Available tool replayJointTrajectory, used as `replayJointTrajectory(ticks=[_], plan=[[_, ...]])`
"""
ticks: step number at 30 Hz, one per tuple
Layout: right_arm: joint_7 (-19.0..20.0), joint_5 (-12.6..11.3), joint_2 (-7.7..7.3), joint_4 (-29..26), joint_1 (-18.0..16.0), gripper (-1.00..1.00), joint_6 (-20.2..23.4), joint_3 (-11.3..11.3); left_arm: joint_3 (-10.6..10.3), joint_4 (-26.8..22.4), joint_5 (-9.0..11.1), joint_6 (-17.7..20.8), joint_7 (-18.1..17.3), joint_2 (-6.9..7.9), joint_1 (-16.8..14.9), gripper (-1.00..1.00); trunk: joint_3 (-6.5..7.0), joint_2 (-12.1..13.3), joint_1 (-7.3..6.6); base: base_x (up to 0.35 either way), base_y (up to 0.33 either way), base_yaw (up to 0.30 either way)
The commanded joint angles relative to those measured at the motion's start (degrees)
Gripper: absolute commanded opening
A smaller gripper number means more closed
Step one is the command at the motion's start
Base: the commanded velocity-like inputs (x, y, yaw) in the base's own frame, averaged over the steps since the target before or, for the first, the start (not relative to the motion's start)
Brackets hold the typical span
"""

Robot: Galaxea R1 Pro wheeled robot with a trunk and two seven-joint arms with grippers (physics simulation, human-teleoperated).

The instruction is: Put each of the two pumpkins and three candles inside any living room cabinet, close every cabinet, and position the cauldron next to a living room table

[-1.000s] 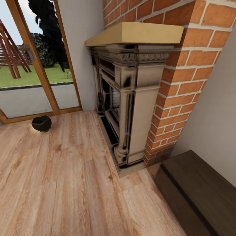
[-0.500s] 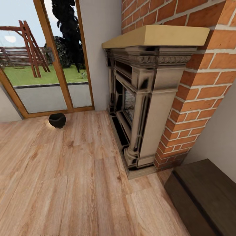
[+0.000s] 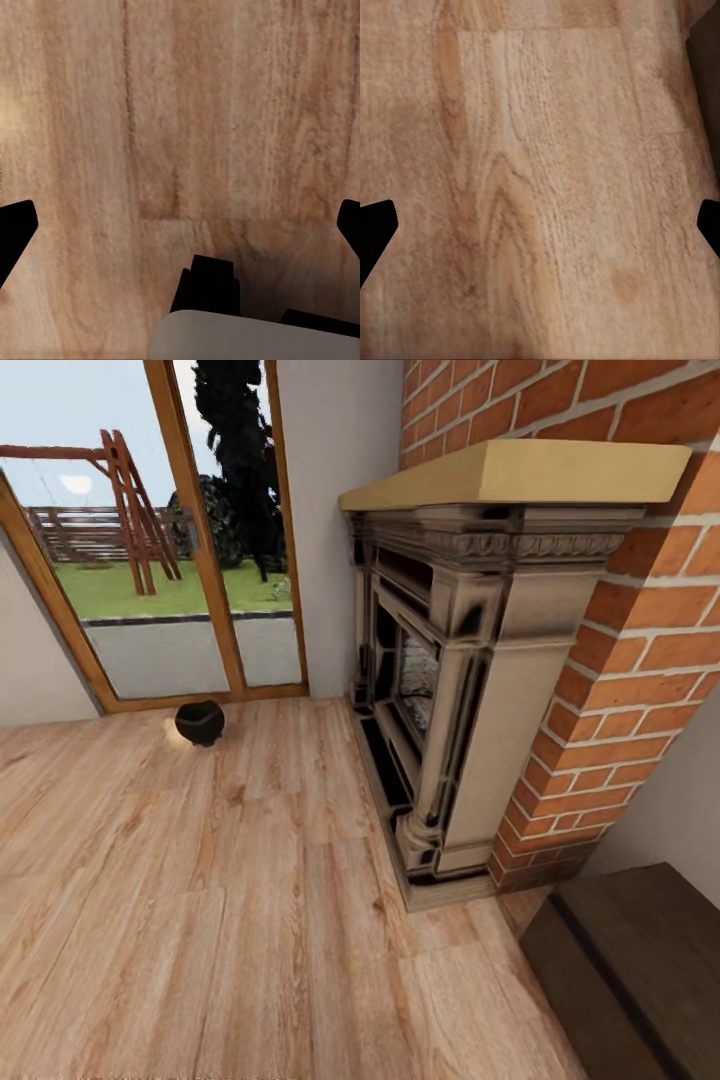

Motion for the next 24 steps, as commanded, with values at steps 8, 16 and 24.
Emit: replayJointTrajectory(ticks=[8,16,24], plan=[[0.1,0.0,0.06,0.0,0.0,1.0,0.0,0.0,0.0,0.0,0.0,0.0,0.0,0.0,0.0,1.0,-0.43,0.0,0.0,0.0,0.0,0.205],[0.1,0.0,0.17,0.0,0.4,1.0,0.1,0.0,0.0,0.0,0.1,0.0,0.0,0.0,0.0,1.0,-1.01,0.0,0.0,0.0,0.0,0.191],[0.1,0.1,0.2,0.0,0.4,1.0,0.1,0.0,0.0,0.0,0.0,0.0,0.0,0.0,0.0,1.0,-1.58,0.0,0.0,0.0,0.0,0.19]])
